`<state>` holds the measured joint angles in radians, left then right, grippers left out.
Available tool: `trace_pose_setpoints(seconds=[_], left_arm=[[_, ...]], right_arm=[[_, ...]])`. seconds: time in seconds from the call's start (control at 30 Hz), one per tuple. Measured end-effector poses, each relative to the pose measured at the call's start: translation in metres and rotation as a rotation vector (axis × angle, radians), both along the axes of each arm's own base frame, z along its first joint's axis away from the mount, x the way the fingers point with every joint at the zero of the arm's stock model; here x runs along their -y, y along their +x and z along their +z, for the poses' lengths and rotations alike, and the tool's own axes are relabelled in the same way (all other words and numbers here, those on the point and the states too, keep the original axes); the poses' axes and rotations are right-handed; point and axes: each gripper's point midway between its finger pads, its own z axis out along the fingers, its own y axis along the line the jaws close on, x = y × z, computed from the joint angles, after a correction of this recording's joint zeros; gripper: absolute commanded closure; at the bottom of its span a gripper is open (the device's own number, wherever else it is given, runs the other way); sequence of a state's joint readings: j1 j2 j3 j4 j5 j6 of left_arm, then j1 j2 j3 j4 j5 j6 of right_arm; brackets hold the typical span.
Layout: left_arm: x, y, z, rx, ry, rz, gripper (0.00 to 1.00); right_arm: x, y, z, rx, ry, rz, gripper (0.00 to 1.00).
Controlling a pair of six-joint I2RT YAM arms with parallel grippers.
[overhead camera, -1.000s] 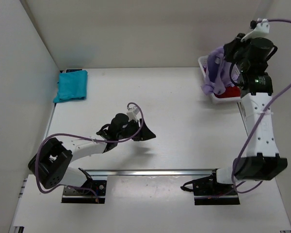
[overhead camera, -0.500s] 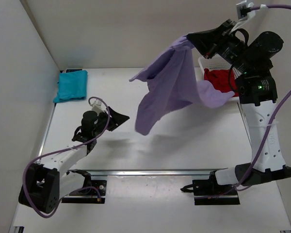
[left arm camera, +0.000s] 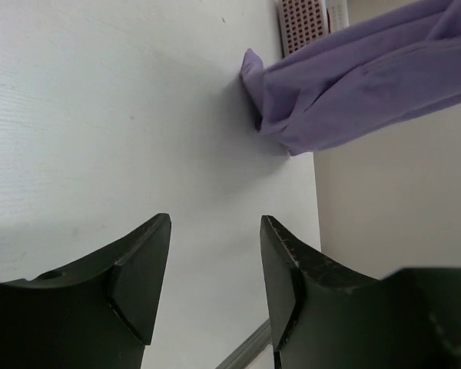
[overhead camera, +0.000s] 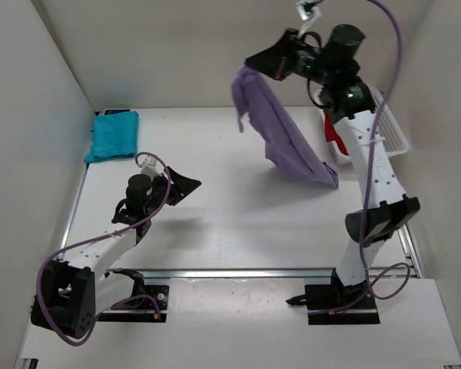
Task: Fold and stack the t-shirts
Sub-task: Move the tshirt to the center of the board
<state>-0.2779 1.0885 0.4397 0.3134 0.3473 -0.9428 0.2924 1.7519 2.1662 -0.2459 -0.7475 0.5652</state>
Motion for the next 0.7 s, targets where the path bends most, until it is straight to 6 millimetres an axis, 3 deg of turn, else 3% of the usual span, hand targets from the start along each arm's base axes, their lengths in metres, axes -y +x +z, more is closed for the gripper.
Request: trace_pose_setpoints(seconds=[0.1,0.2,0.3,0.37,0.43,0.5,0.57,0.63,0.7], left_arm=[[-0.010,0.006,-0.001,-0.001,0.005,0.037,0.38],[-0.021,0.010,-0.006,-0.011,-0.006,0.076,0.39],[-0.035,0.010,-0.021,-0.049,-0.015,0.124,0.39],[-0.046,0.009,-0.029,-0.074,-0.015,0.156,0.38],[-0.054,0.011,-0.033,-0.087,-0.014,0.183,0.38],[-0.059,0.013,-0.033,-0.086,-0.014,0.198,0.38],[-0.061,0.013,-0.032,-0.083,-0.013,0.204,0.39],[-0.060,0.013,-0.032,-0.082,-0.014,0.197,0.38],[-0.054,0.010,-0.032,-0.079,-0.007,0.174,0.37]], right_arm=[[-0.048,-0.031,0.026,0.061,0.009,0.103,1.00],[-0.063,-0.068,0.047,0.117,0.034,0.183,1.00],[-0.044,-0.087,0.064,0.162,0.050,0.165,1.00],[-0.016,-0.094,0.066,0.168,0.059,0.131,1.00],[0.026,-0.093,0.065,0.190,0.066,0.061,1.00],[0.070,-0.089,0.051,0.196,0.070,-0.027,1.00],[0.114,-0.083,0.018,0.160,0.077,-0.115,0.99],[0.147,-0.073,-0.033,0.073,0.083,-0.178,1.00],[0.161,-0.062,-0.090,-0.034,0.090,-0.196,1.00]])
